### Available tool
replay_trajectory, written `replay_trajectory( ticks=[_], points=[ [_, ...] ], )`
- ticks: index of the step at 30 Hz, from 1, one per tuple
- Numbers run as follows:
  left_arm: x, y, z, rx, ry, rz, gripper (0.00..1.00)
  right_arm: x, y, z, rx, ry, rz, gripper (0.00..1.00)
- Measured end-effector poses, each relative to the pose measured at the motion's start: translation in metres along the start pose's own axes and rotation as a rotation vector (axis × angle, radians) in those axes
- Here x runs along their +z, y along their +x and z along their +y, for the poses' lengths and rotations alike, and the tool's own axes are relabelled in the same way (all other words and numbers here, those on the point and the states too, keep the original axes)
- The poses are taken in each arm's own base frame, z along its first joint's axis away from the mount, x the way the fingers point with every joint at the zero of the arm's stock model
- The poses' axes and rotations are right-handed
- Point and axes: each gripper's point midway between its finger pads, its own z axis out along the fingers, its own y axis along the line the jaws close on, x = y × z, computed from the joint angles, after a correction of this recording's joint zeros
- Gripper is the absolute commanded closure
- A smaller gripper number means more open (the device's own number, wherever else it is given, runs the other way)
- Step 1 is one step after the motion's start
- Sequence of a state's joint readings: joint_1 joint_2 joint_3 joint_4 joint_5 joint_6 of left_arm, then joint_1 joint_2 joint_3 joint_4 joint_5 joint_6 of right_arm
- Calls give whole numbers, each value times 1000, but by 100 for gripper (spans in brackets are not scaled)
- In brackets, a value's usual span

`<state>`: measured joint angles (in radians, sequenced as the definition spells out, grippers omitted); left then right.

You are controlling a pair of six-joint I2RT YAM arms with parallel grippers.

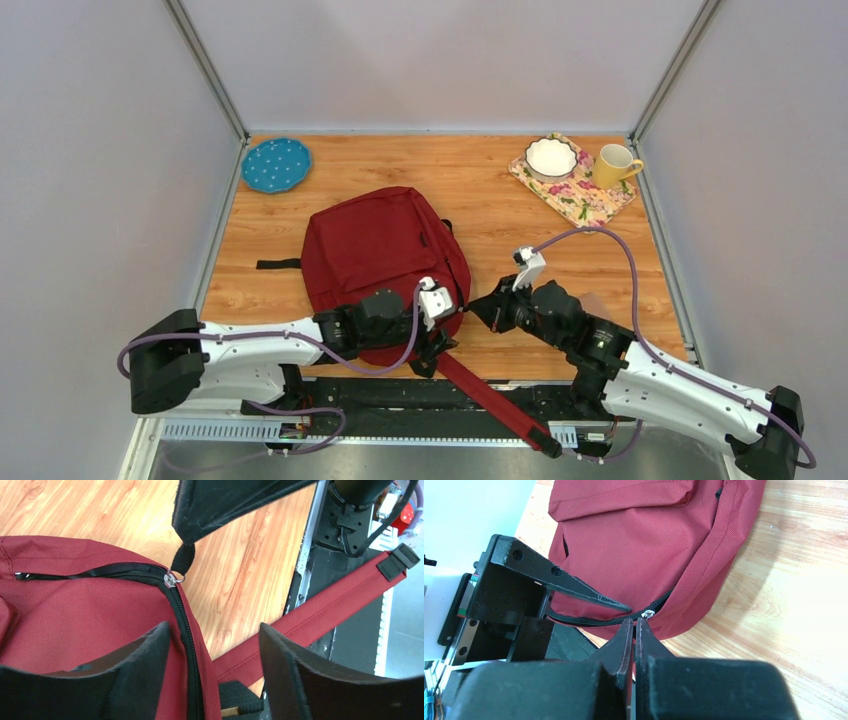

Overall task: Pack the student bag
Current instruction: Zip the student bag at the center of the board.

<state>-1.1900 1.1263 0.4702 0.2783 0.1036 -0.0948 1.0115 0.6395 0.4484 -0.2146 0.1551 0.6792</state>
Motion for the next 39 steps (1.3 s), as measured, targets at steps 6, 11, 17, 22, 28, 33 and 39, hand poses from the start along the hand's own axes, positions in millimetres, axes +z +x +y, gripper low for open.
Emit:
replay_trajectory(
  ticks=[6,11,17,22,28,33,39],
  points=[
    [10,7,9,-5,-44,13,100,1,7,-4,7,12,25,100],
    [1,17,5,-55,-39,-21,100,5,8,-12,6,54,23,100],
    [-19,34,-6,-93,-23,-77,100,18,4,-39,34,152,35,100],
    [-23,49,-12,-98,-32,-59,100,31,-4,-39,46,155,53,100],
    [-22,56,-13,-92,-50,-33,100,47,-21,-40,50,158,45,100],
    [-21,61,-14,-97,-62,-17,100,63,-38,-48,71,172,33,100],
    [-22,67,-14,-111,-75,-3,100,83,-59,-53,90,182,24,100]
  ],
)
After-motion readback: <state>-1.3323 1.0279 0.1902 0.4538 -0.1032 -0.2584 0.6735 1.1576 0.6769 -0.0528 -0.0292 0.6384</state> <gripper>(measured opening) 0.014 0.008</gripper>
